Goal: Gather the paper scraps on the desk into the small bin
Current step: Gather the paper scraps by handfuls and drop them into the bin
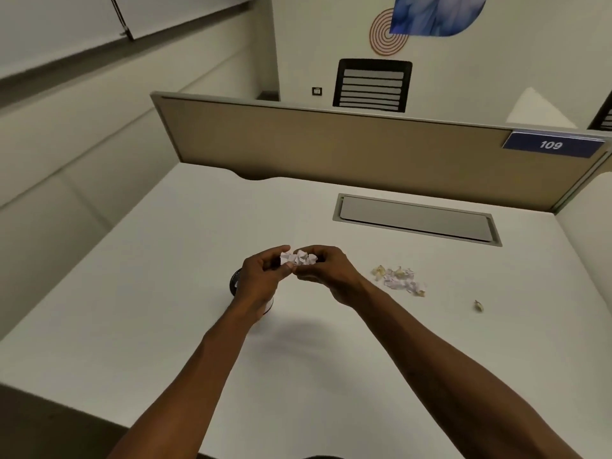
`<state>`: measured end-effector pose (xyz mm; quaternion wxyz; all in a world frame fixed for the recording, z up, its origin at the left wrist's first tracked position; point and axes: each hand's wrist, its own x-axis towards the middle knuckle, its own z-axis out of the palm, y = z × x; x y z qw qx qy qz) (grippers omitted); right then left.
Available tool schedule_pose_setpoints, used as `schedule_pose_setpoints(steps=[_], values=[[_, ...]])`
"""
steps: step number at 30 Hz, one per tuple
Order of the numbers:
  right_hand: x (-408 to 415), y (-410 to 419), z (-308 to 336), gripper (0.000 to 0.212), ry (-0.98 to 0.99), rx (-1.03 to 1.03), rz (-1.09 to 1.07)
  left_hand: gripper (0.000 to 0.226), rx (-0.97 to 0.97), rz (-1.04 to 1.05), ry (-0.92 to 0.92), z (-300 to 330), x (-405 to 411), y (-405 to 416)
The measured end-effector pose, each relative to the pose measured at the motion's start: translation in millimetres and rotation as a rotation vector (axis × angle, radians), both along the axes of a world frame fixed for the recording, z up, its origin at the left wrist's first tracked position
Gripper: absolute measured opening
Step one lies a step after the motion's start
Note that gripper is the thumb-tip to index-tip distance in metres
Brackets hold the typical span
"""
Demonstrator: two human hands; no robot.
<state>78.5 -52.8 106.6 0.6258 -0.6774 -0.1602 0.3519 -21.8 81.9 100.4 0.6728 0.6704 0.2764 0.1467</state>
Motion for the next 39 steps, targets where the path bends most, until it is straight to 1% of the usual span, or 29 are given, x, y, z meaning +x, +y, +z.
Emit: schedule_pose_setpoints(steps=[4,8,10,12,14,16,19,21,23,25,27,29,30,32,33,35,39], values=[[-15.2,45.3,-4.8,0.035,0.042,-0.045,0.027,0.037,0.124,0.14,0.082,-9.2,-17.1,32.6],[-22.5,76.3,-11.6,0.043,-0.005,-0.177,0.048,0.037,0.225,0.19,0.189,-19.2,-28.4,55.0],[-25.1,84.4,-12.7,0.05,-0.105,-0.273,0.094,0.039,0.275,0.189,0.233,-23.9,-32.0,61.8],[-28.8,87.5,-11.4,0.061,-0.247,-0.377,0.164,0.04,0.343,0.181,0.266,-27.4,-35.1,66.7],[-32.9,88.5,-11.2,0.067,-0.359,-0.408,0.237,0.043,0.408,0.163,0.285,-30.8,-37.8,69.7],[-35.6,88.1,-12.7,0.067,-0.469,-0.409,0.284,0.045,0.438,0.162,0.281,-33.6,-40.6,70.1],[-35.8,86.2,-15.6,0.063,-0.635,-0.394,0.272,0.045,0.503,0.205,0.228,-38.2,-45.3,67.9],[-34.2,85.0,-18.7,0.061,-0.686,-0.374,0.252,0.044,0.575,0.225,0.197,-41.0,-48.2,67.1],[-33.9,84.3,-21.9,0.059,-0.705,-0.346,0.241,0.046,0.651,0.175,0.175,-45.4,-49.1,68.6],[-34.9,84.3,-25.4,0.057,-0.769,-0.313,0.237,0.049,0.714,0.036,0.172,-50.4,-48.7,69.9],[-37.5,84.2,-28.8,0.053,-0.88,-0.295,0.259,0.05,0.807,-0.125,0.191,-56.0,-48.8,70.8],[-41.8,82.3,-34.3,0.054,-0.964,-0.294,0.34,0.048,0.928,-0.25,0.221,-63.7,-49.9,71.9],[-43.6,80.9,-39.6,0.053,-1.028,-0.315,0.403,0.047,0.978,-0.28,0.239,-67.8,-51.2,72.1],[-46.4,76.3,-52.7,0.054,-1.185,-0.414,0.5,0.046,1.05,-0.288,0.255,-74.4,-54.5,72.6],[-47.0,73.4,-58.7,0.055,-1.221,-0.478,0.524,0.046,1.077,-0.285,0.252,-77.0,-56.4,72.7],[-46.9,68.3,-67.1,0.057,-1.236,-0.554,0.55,0.045,1.116,-0.284,0.237,-81.5,-59.6,72.8],[-46.7,66.2,-70.1,0.055,-1.256,-0.567,0.579,0.043,1.096,-0.306,0.282,-84.8,-61.6,75.6]])
